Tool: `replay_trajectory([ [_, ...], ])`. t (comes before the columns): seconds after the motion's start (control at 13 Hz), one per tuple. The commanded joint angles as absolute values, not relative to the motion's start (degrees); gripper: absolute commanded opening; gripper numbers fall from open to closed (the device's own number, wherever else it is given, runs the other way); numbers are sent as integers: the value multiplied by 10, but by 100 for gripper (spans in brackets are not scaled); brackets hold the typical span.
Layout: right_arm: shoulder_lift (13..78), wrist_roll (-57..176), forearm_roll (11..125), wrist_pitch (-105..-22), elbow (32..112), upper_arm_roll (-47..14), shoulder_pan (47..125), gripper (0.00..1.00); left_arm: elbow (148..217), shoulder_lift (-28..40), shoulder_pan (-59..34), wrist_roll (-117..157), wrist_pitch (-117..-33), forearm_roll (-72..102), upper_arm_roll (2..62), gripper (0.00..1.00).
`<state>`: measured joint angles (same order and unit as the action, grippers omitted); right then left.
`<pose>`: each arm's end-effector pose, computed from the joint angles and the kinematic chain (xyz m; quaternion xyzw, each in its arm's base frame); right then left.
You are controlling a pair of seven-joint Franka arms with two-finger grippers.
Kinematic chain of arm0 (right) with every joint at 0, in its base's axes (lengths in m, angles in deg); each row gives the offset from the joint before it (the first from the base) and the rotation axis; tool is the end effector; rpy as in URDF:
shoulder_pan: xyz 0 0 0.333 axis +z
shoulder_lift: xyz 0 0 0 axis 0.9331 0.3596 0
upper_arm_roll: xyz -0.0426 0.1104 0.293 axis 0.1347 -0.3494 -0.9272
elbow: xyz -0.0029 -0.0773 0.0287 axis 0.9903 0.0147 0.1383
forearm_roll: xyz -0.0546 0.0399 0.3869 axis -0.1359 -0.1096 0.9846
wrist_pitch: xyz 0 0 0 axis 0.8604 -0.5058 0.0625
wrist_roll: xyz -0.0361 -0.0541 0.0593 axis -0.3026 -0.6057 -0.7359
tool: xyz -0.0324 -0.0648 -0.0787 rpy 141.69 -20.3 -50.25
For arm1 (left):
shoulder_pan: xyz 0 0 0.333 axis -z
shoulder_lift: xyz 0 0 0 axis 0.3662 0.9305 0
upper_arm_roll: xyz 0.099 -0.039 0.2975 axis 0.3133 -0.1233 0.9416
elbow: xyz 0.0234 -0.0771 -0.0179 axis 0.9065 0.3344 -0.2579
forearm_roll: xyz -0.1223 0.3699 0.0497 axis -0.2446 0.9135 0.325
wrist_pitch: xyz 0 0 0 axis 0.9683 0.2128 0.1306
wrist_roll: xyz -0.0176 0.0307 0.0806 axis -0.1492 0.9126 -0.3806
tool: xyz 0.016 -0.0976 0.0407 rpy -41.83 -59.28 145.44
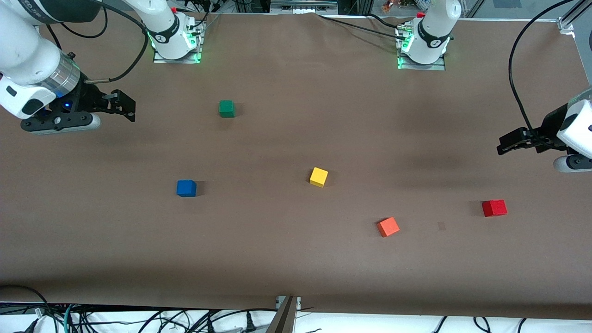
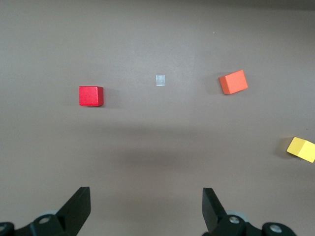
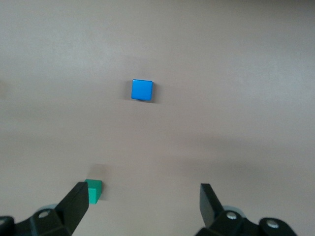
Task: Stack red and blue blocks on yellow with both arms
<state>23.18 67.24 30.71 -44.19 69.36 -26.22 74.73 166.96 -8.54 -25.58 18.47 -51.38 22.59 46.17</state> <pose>0.5572 0.1001 0.5715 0.9977 0.0669 -0.0098 0.0066 0.6162 0.0049 0.5679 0.9986 0.0471 -0.0153 0.0160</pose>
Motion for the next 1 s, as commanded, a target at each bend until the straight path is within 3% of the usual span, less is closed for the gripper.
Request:
replay_trajectory([
  [0.0,239,668,300,-429,683,-274,738,100,1650,-76,-258,168,-509,216,464,100],
  [0.92,247,662,298,-429,669,-274,738,100,1650,-76,-258,168,-509,215,464,100],
])
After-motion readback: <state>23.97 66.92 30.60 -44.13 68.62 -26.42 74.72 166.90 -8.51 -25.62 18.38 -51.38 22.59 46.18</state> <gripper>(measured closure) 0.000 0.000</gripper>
